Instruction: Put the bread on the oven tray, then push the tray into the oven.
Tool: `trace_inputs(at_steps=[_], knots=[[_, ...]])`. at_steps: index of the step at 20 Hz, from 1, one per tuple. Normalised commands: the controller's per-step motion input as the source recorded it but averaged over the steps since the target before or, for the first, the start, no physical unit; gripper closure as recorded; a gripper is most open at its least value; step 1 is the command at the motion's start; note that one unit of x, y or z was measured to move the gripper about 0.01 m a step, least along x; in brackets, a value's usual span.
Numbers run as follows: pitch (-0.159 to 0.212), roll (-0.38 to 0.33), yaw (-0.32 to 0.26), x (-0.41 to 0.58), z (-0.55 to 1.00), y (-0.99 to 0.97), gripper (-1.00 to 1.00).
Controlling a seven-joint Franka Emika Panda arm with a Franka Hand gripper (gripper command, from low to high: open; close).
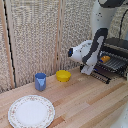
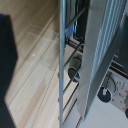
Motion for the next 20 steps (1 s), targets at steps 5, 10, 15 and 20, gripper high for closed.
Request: trace_inputs(at_steps=[5, 10, 15, 20], knots=[[0.022, 0.006, 0.188, -0.124, 0.26, -0.63, 1.0], [0.034, 0.048, 0.181, -0.042, 0.22, -0.58, 1.0], [0.022, 0.065, 0.088, 0.005, 0.29, -0.43, 1.0], [0.002, 0.166, 0.002, 0.131, 0.63, -0.46, 1.0]])
